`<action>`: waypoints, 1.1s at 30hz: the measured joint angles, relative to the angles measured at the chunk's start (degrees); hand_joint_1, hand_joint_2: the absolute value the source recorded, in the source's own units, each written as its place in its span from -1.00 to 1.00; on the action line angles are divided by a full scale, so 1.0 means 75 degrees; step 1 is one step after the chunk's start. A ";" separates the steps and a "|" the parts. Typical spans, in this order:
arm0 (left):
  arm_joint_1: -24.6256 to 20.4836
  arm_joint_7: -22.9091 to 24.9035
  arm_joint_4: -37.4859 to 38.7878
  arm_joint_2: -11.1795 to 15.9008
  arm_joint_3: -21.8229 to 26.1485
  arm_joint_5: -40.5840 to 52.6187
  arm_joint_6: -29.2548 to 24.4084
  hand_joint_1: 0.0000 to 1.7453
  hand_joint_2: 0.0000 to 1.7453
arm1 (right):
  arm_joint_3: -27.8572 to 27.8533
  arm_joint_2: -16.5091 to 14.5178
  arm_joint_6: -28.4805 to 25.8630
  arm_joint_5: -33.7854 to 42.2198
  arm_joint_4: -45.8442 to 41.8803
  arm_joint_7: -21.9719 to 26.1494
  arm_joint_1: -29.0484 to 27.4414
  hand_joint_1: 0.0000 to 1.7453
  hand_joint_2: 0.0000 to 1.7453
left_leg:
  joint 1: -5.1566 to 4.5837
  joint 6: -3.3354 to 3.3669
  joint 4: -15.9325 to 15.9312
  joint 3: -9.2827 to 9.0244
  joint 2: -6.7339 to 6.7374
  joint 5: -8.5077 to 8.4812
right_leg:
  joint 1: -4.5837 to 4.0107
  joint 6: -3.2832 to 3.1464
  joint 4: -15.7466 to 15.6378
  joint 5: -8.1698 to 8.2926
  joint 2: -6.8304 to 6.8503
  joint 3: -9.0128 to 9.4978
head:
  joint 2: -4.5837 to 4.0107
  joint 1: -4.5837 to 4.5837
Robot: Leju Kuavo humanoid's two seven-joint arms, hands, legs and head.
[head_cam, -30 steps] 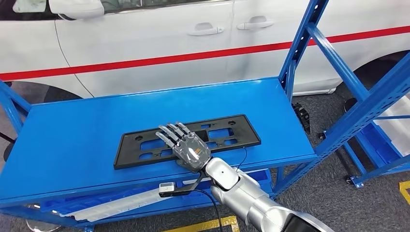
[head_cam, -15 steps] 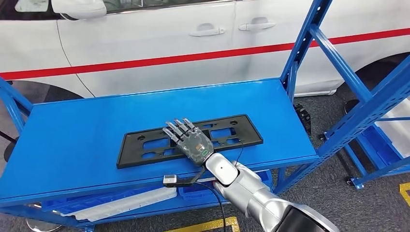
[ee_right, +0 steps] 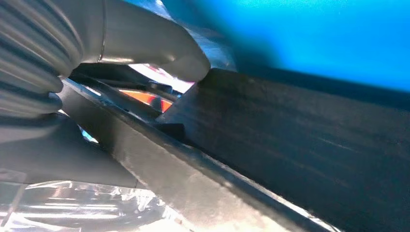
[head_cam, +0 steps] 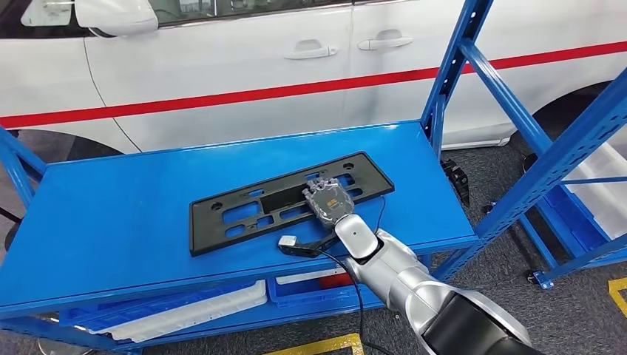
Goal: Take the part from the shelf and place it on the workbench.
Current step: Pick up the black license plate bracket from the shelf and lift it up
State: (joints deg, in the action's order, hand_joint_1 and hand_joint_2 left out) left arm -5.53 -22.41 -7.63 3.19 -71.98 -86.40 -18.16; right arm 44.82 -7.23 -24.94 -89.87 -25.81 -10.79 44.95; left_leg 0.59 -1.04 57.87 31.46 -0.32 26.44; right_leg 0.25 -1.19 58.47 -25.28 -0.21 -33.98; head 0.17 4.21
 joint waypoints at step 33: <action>0.0016 -0.1422 0.0000 0.0045 0.0415 0.0000 0.0445 -1.00 1.00 | -0.1056 0.0002 -0.1033 0.1821 -0.0181 0.2452 -0.0289 1.00 1.00 | 0.0013 0.0100 -0.0072 0.0075 0.0025 -0.0105 | -0.0003 0.0090 -0.0040 0.0005 -0.0011 -0.0005 | 0.0000 0.0000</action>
State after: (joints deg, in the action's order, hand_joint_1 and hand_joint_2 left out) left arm -5.41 -33.08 -7.63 3.53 -68.87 -86.40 -14.82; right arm 36.90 -7.21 -32.69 -76.21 -27.17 7.61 42.78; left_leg 0.70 -0.29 57.34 32.02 -0.13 25.65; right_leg 0.23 -0.51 58.17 -25.24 -0.29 -34.01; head 0.17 4.21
